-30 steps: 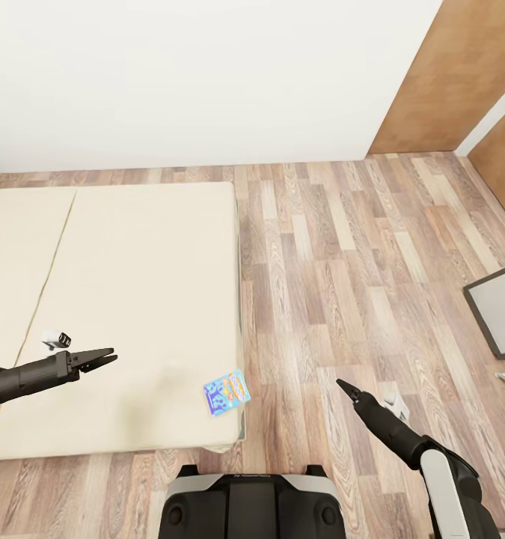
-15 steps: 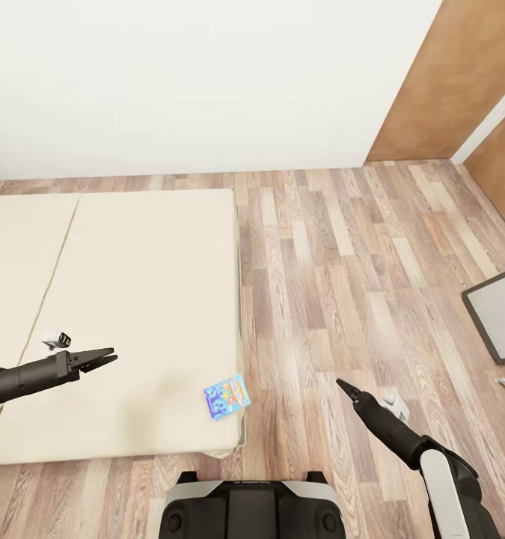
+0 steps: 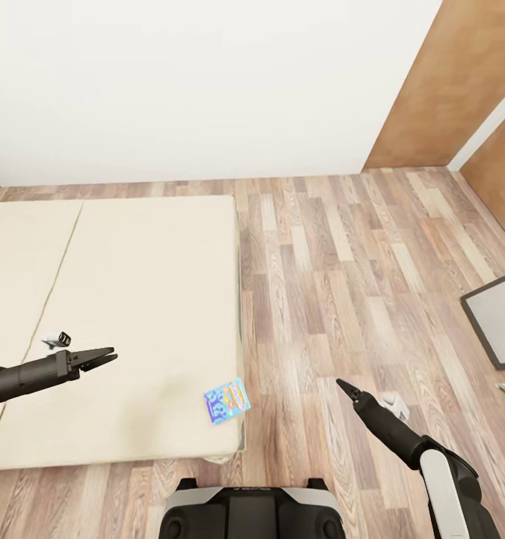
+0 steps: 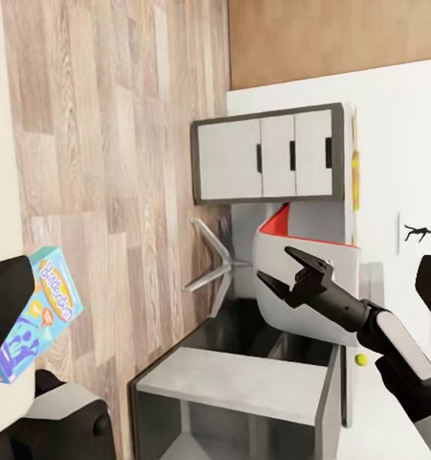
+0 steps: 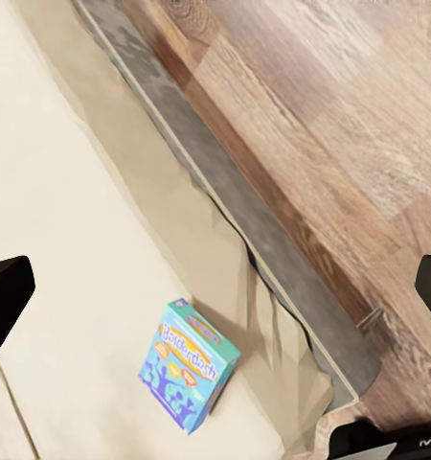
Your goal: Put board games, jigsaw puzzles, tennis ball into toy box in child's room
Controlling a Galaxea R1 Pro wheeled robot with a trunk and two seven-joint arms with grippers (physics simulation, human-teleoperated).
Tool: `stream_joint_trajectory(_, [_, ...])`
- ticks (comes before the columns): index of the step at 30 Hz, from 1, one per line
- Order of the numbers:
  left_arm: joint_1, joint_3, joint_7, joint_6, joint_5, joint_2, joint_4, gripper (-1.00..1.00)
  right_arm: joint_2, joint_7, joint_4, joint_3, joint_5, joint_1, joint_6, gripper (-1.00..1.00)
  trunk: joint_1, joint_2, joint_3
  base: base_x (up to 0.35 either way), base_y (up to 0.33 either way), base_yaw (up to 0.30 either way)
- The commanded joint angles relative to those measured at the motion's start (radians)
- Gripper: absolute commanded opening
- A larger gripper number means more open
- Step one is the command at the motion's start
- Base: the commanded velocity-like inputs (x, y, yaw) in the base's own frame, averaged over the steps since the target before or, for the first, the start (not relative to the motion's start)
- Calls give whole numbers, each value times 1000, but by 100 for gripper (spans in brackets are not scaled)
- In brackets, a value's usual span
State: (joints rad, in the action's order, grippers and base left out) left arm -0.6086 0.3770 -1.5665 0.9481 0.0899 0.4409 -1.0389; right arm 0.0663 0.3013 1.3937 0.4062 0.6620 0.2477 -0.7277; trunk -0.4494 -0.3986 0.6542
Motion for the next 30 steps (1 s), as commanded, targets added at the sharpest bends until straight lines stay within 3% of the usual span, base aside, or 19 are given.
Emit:
stream_joint_trajectory(1, [0,0,-4,11,-1,0,0,100,1,4,1,3,0,1,-7,100,-1,-1,-1,0,0,0])
stream_joint_trajectory(10, [0,0,-4,11,-1,0,-2,100,1,4,0,1,1,1,19,100,-1,-1,-15,0,0,0])
stream_joint_trajectory(17, [0,-1,-4,11,-1,-1,-6,100,-1,3,-12,-32,1,1,27,100,-1,-1,-27,0,0,0])
stream_joint_trajectory(30, [3,-1,-4,11,-1,0,-19,100,-6,3,-34,-61,-1,2,28,100,-1,-1,-48,0,0,0])
